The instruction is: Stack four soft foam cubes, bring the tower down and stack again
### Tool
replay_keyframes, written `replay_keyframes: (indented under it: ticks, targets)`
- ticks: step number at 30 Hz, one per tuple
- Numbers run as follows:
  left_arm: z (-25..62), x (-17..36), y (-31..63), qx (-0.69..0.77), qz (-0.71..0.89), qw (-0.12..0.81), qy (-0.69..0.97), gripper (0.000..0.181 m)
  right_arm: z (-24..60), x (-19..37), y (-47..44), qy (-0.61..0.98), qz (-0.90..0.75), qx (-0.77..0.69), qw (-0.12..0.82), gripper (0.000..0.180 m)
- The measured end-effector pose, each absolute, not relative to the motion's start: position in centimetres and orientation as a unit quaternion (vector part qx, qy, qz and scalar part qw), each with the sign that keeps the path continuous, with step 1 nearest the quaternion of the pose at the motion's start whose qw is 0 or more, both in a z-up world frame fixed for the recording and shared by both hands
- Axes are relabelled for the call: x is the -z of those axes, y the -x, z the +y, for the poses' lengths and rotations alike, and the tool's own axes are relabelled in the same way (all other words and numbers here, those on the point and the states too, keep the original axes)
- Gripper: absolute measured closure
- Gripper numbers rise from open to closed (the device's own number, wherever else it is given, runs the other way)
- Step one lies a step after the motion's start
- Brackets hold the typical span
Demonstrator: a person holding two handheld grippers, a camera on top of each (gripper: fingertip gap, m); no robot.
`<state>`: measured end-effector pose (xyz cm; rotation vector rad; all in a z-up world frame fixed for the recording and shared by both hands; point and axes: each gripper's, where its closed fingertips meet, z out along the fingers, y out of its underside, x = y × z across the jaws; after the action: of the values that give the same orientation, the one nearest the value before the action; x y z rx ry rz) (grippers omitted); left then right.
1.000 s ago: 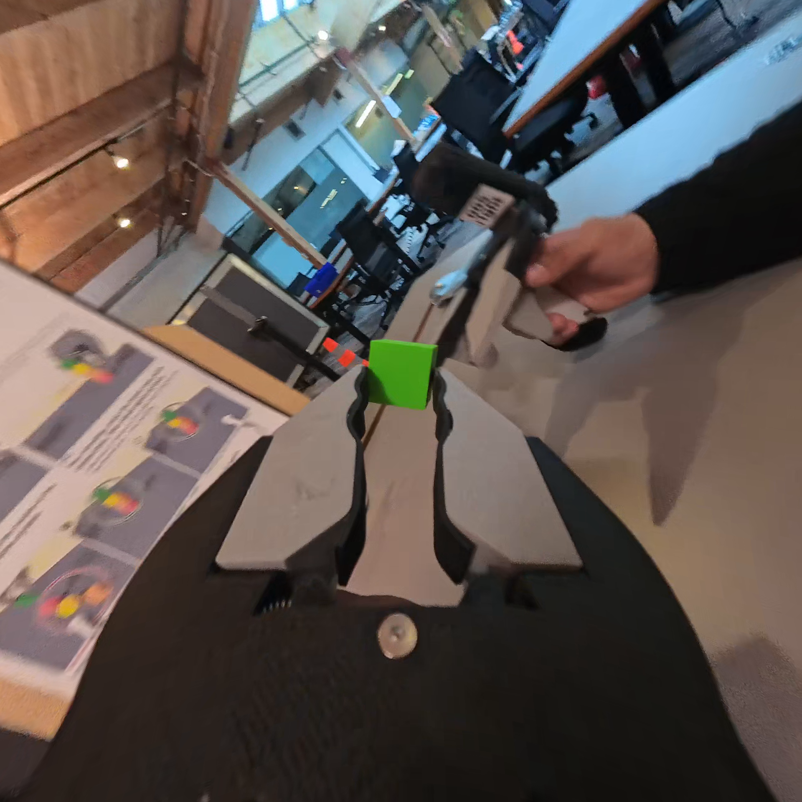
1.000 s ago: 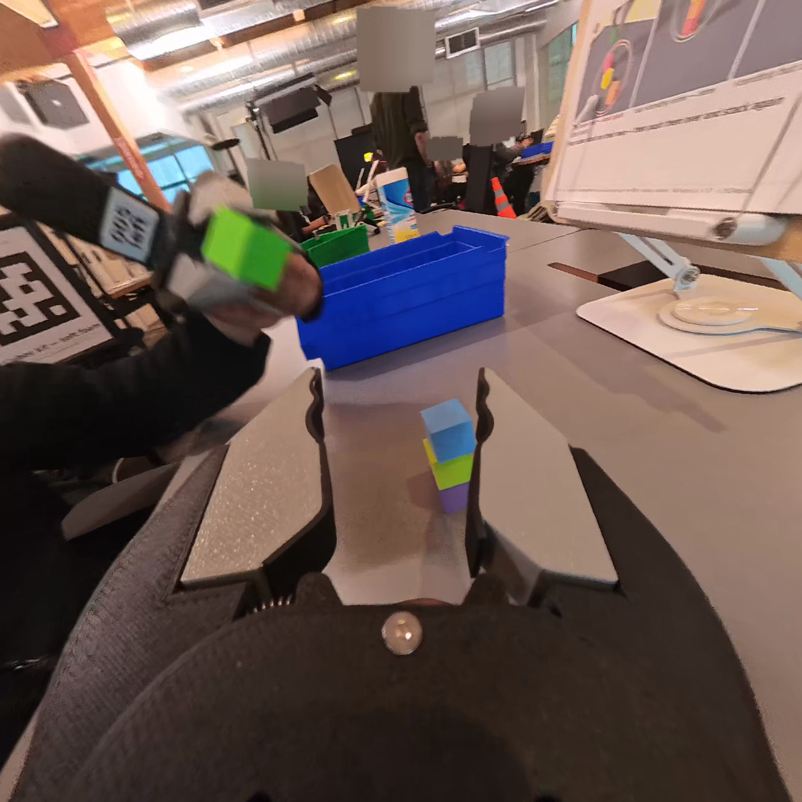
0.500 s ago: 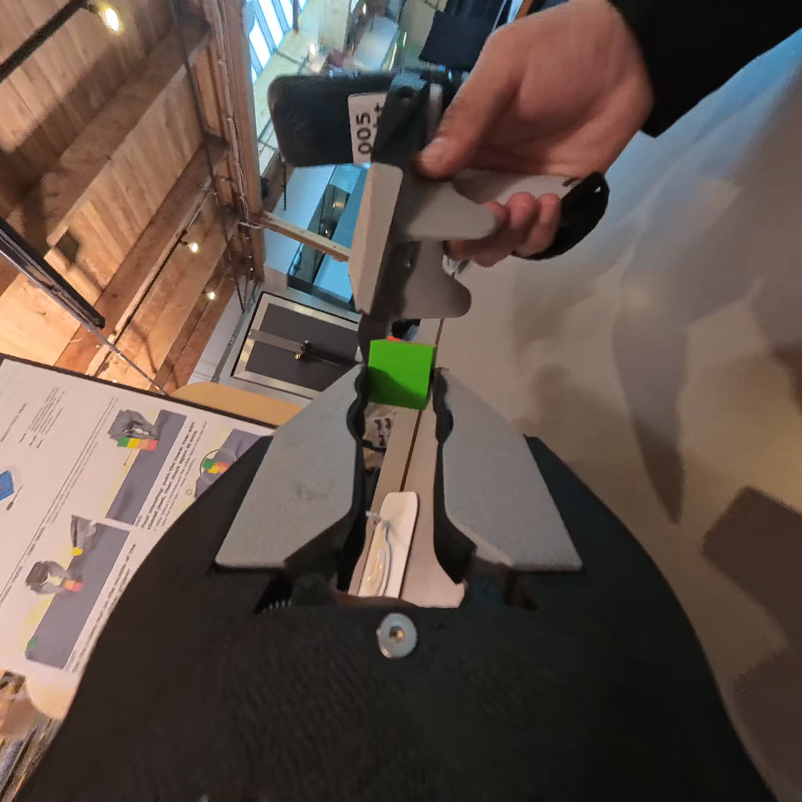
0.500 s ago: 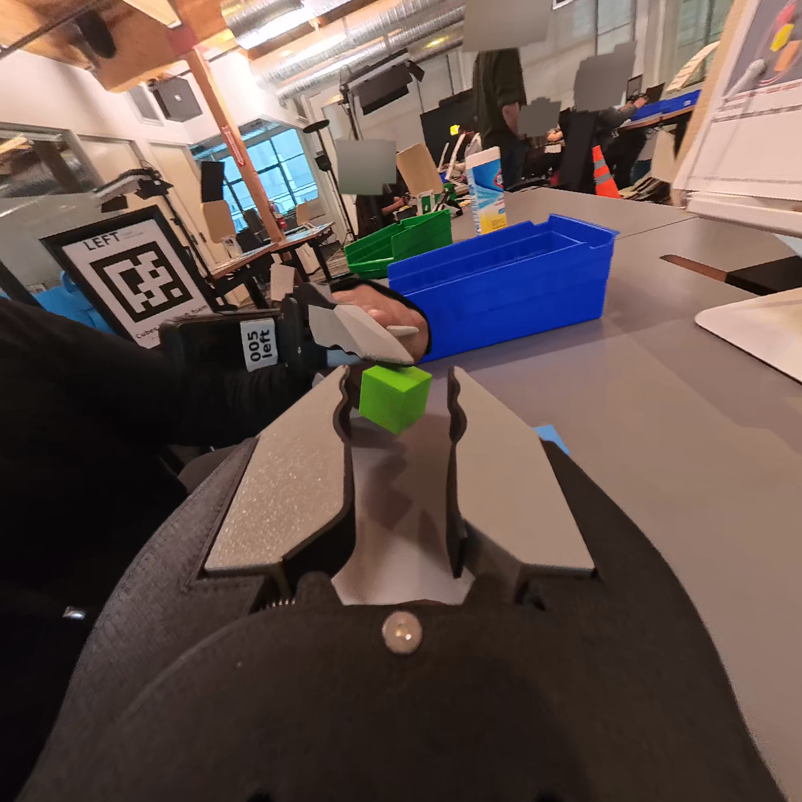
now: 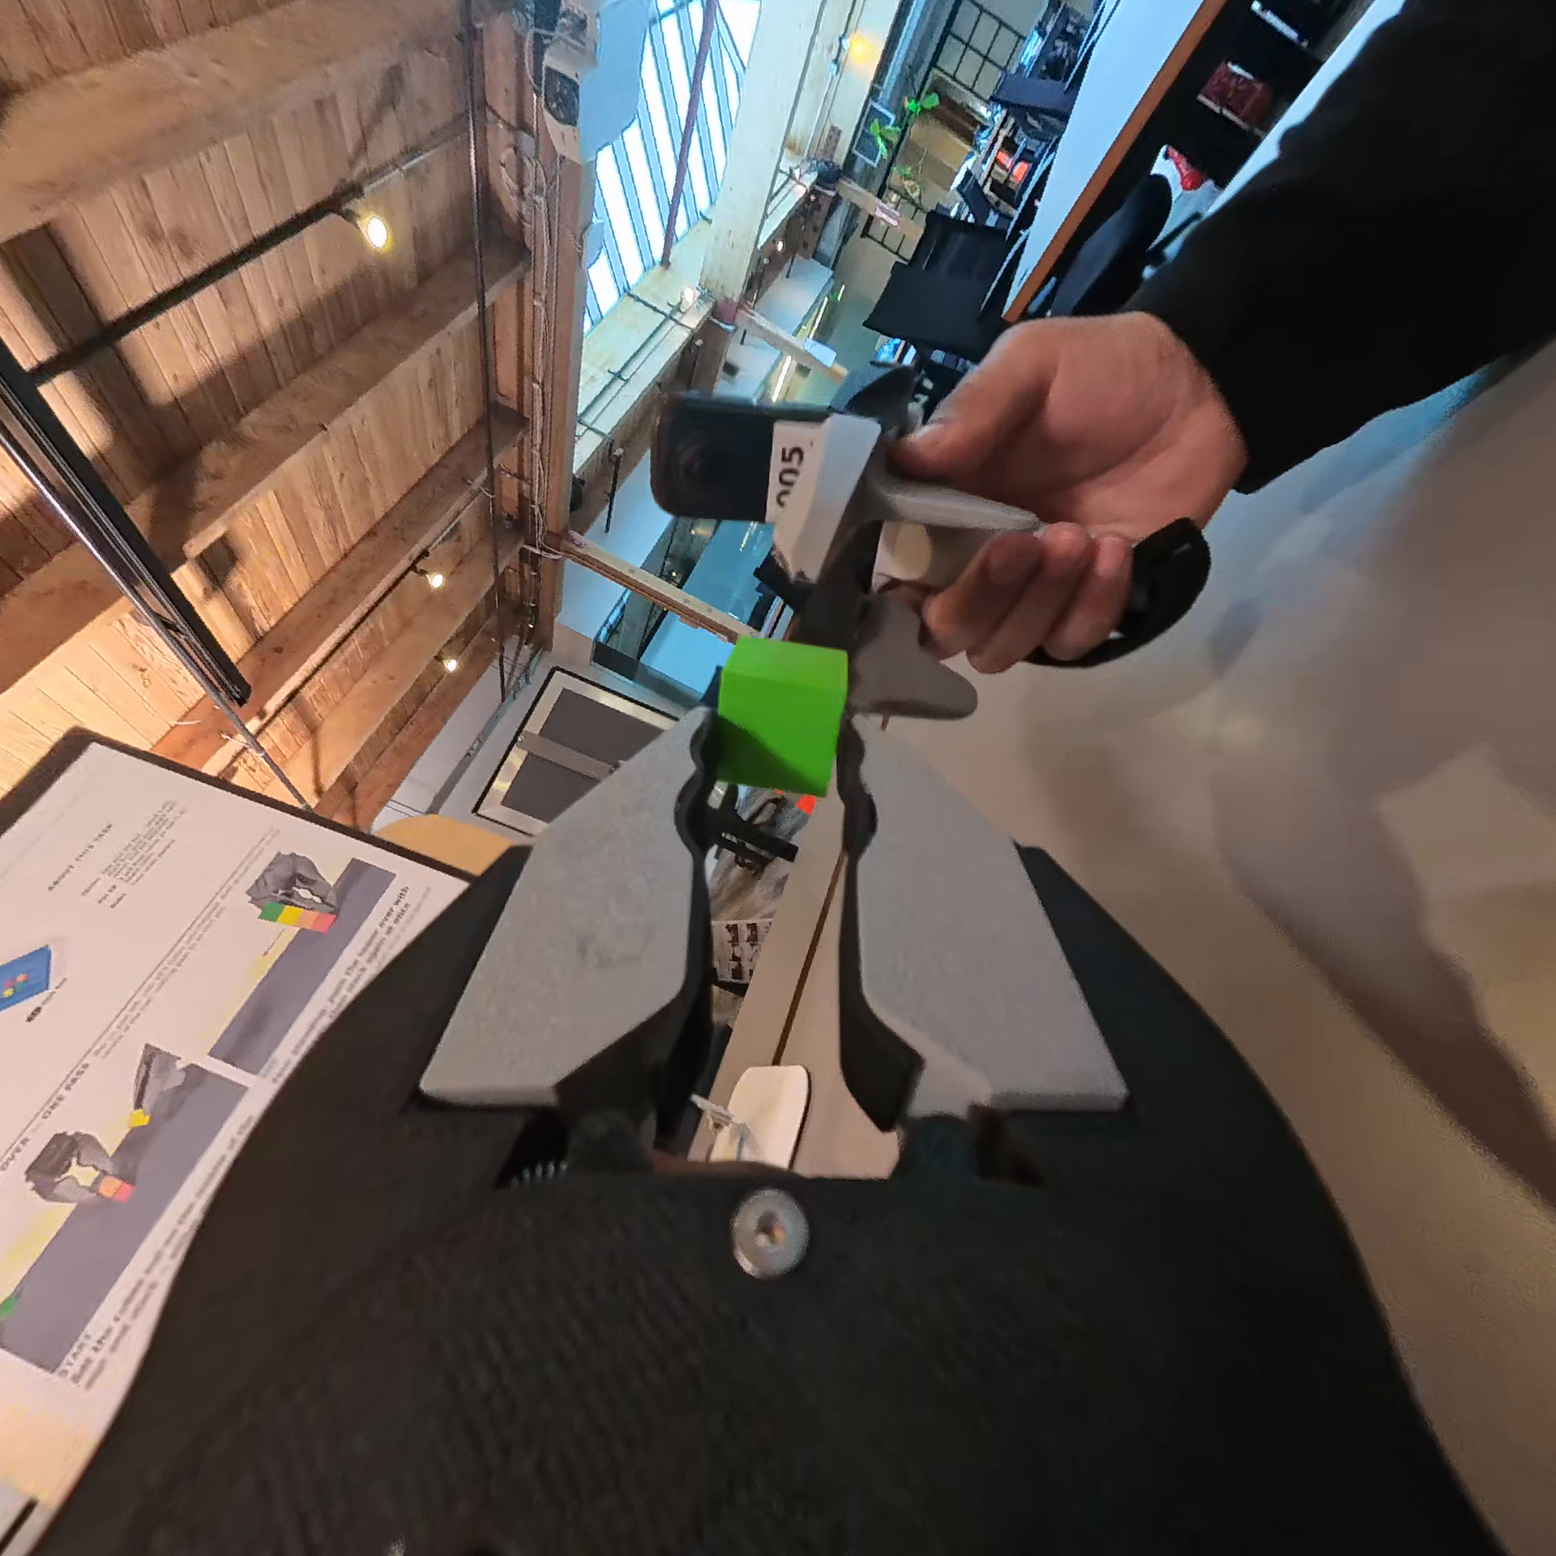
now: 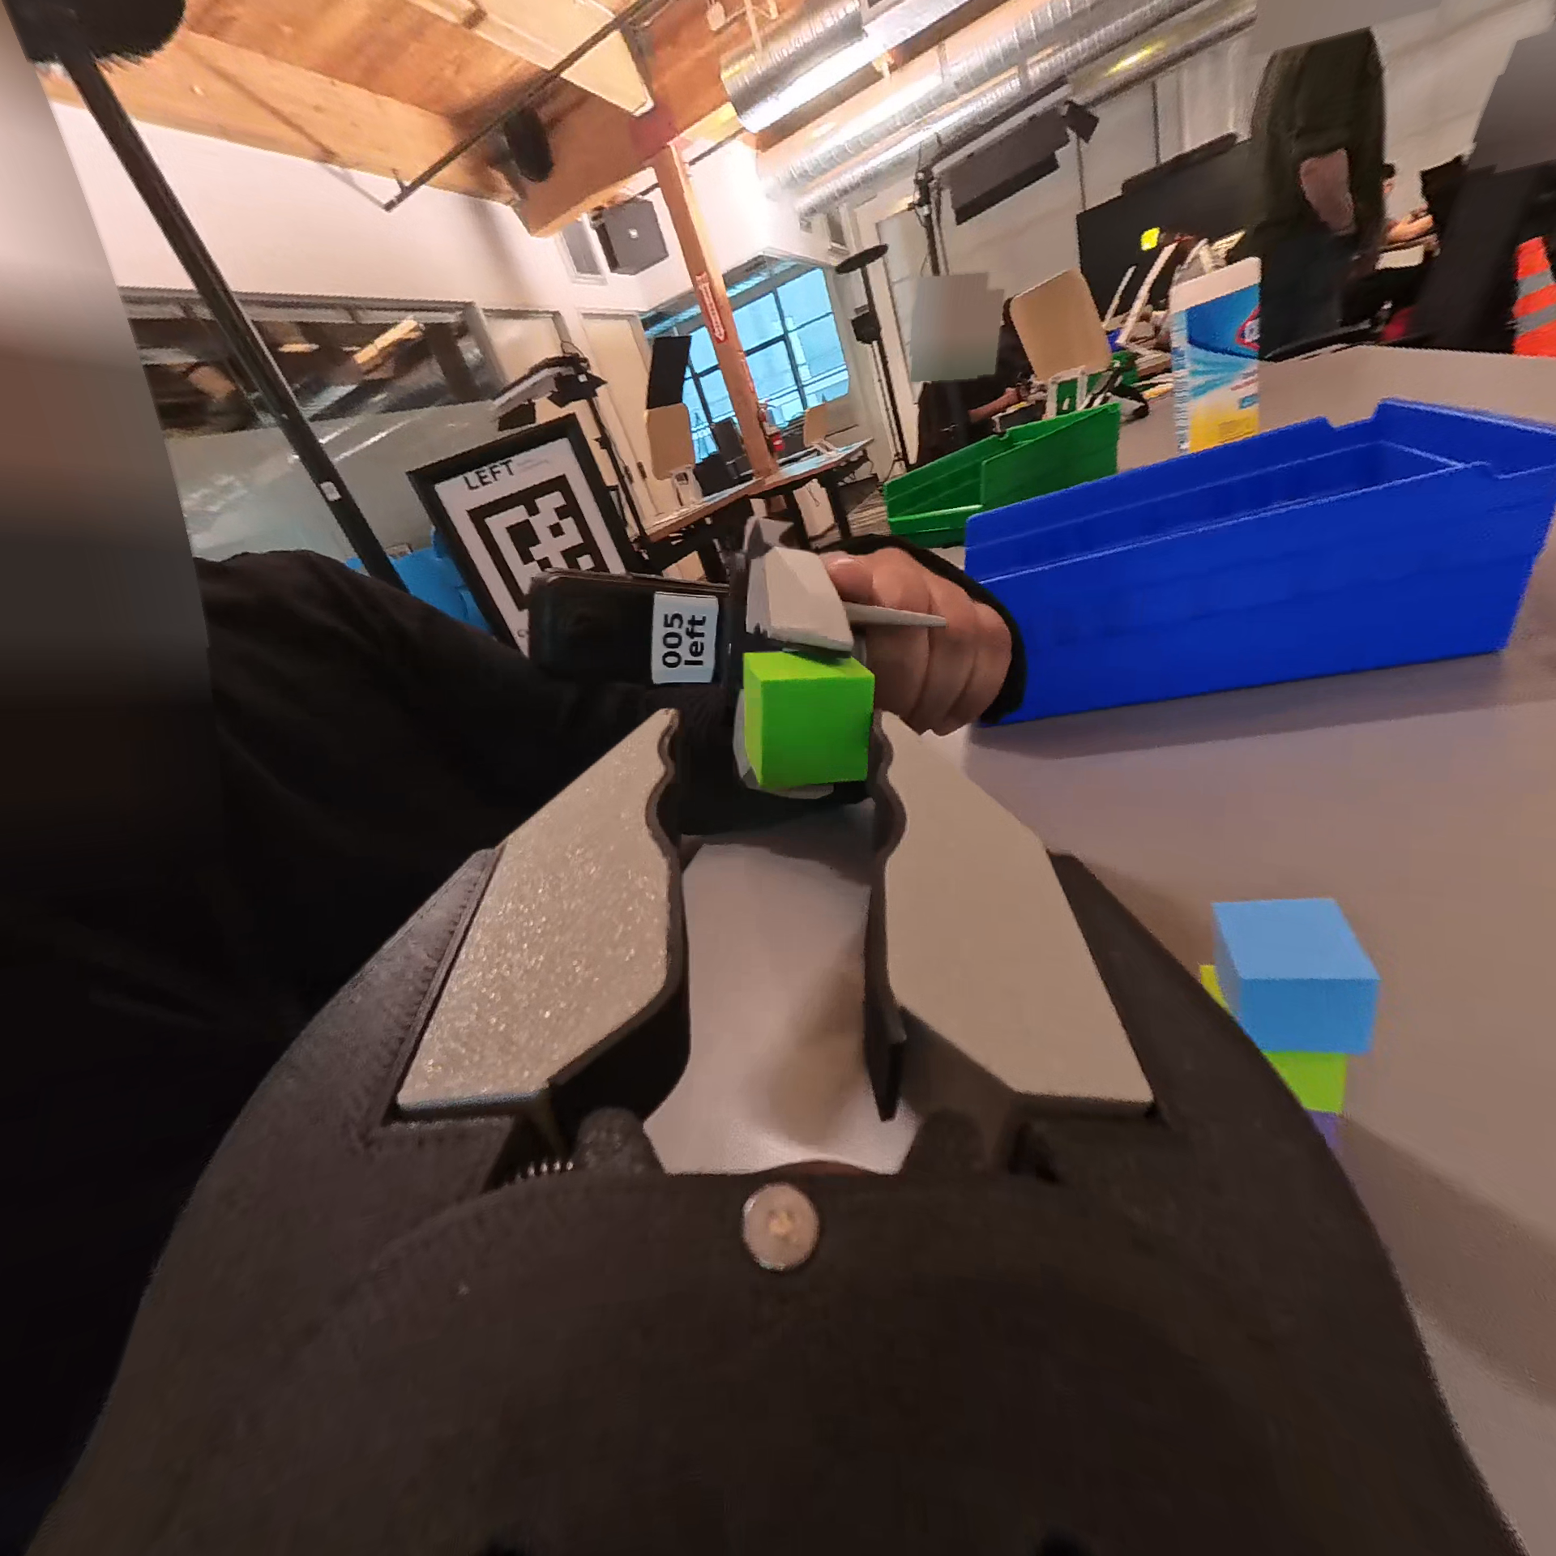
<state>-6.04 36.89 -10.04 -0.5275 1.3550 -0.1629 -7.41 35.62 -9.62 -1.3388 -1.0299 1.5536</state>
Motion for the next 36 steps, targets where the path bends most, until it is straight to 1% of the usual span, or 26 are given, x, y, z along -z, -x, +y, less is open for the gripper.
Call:
replay_keyframes:
  ticks: [2,5,7,9,11,18,36]
  targets:
    - [37.2,10.4,6.0,0.075,0.621,0.74,0.247,0.155,35.9,9.5,7.0,0.534,-0.405,-0.614,0.416,0.145]
    - [37.2,10.8,5.8,0.073,0.628,0.733,0.251,0.155,36.3,9.8,7.0,0.544,-0.4,-0.607,0.419,0.15]
    - [37.1,11.4,5.5,0.065,0.639,0.725,0.248,0.155,36.6,9.8,7.0,0.547,-0.391,-0.608,0.421,0.147]
    - [37.1,11.9,5.3,0.054,0.647,0.72,0.245,0.155,36.6,9.8,7.2,0.549,-0.391,-0.608,0.42,0.148]
    - [37.2,12.1,5.2,0.052,0.648,0.718,0.247,0.155,36.8,10.4,7.3,0.563,-0.398,-0.591,0.419,0.156]
    - [37.6,12.8,5.3,0.039,0.661,0.706,0.25,0.155,37.2,11.4,7.4,0.588,-0.405,-0.564,0.415,0.155]
    - [37.8,13.4,5.4,0.026,0.671,0.697,0.252,0.155,37.2,12.3,7.1,0.605,-0.416,-0.55,0.398,0.155]
